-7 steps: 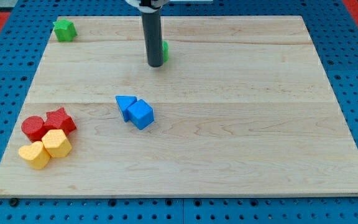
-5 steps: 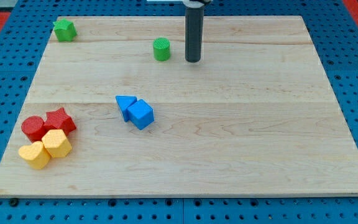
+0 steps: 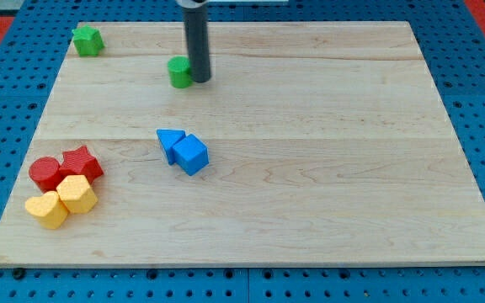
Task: Push the green circle to the bottom of the green star
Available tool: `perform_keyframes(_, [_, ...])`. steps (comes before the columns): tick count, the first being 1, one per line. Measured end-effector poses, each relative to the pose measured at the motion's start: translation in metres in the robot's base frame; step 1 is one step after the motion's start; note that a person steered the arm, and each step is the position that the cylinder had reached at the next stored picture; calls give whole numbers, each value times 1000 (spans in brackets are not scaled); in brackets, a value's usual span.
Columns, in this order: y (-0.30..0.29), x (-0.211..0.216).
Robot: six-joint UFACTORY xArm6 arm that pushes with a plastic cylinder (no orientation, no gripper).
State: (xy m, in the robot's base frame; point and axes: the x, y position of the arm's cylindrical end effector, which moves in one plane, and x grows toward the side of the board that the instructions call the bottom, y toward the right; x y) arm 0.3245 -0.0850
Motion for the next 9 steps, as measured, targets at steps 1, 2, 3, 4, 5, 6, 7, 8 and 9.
perform_keyframes(1, [-31, -13])
perform_keyframes(2, [-38, -48])
perform_keyframes(3, [-76, -62])
perform_keyframes(4, [-133, -68])
perform_keyframes(5, [-120, -68])
perform_keyframes(6, [-74, -90])
perform_keyframes(7, [-84, -133])
perform_keyframes(8, [-121, -133])
perform_keyframes(9, [-138, -133])
